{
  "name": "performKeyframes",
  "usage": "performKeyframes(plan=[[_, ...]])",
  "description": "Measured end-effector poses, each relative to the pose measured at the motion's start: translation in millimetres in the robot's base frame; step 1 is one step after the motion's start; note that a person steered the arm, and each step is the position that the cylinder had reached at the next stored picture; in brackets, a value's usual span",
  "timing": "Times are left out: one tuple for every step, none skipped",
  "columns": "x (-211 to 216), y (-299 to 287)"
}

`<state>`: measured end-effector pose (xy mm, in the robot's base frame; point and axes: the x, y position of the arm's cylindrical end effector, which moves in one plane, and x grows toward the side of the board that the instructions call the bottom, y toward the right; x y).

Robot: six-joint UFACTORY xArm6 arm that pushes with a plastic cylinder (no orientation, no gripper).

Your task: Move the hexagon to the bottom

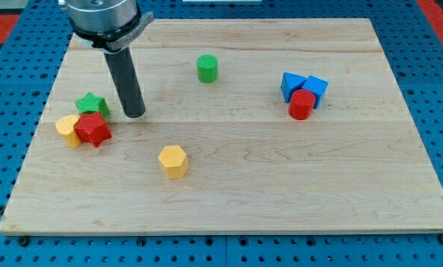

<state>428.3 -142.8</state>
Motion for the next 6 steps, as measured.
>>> performKeyframes(plan=[[-13.0,-1.5],[13.4,33.5],[72.0,74.7],[112.1,58.4],[109.8,85.0],[118.4,157.0]])
